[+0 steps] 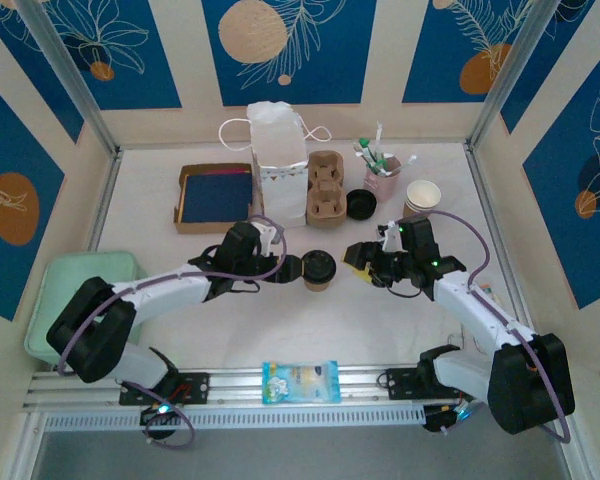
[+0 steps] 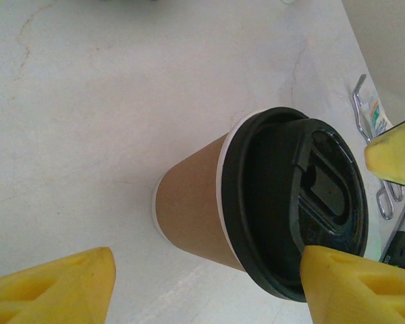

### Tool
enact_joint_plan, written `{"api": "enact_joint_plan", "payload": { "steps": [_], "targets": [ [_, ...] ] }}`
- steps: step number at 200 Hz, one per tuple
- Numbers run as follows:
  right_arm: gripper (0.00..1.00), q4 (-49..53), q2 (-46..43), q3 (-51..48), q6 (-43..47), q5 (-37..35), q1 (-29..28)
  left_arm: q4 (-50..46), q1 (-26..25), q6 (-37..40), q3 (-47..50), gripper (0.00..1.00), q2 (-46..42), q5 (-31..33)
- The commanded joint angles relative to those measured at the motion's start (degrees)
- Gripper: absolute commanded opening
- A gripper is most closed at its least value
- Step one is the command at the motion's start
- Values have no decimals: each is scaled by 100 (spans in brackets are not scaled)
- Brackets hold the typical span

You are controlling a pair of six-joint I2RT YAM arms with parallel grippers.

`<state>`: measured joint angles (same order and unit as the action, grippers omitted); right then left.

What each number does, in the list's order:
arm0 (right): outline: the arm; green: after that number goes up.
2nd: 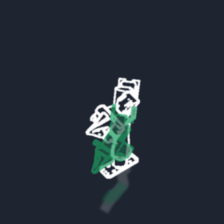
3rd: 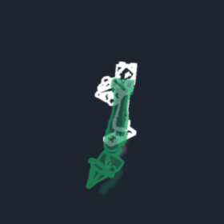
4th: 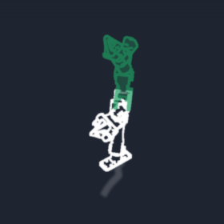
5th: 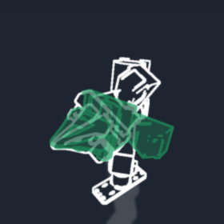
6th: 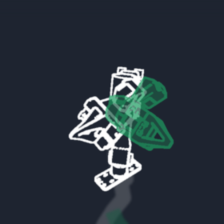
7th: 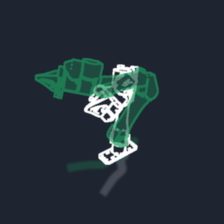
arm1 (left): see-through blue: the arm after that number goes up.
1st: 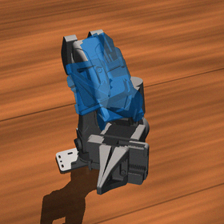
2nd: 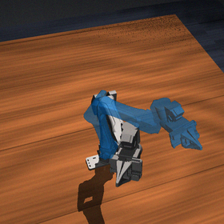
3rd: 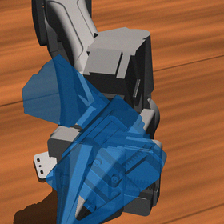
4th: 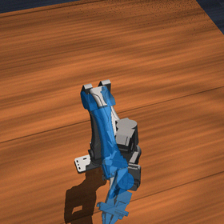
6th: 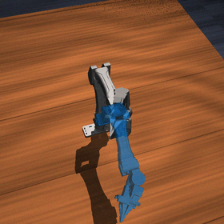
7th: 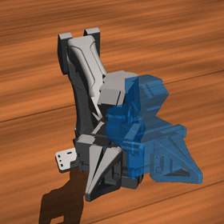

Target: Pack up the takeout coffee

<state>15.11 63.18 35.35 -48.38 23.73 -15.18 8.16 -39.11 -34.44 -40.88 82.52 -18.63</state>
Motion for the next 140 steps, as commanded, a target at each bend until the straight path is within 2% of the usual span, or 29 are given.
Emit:
{"api": "enact_joint_plan", "payload": {
  "steps": [1, 96, 140],
  "targets": [
    [61, 115, -95, 75, 79, 44, 50, 139, 37, 61, -161, 72, 86, -139],
    [61, 130, -159, 33, 132, 54, 114, 26, 41, 108, -240, 71, 83, -112],
    [65, 597, 55, 280, 435, -443, -11, -191, 41, 148, -227, 74, -179, -1]
  ]
}}
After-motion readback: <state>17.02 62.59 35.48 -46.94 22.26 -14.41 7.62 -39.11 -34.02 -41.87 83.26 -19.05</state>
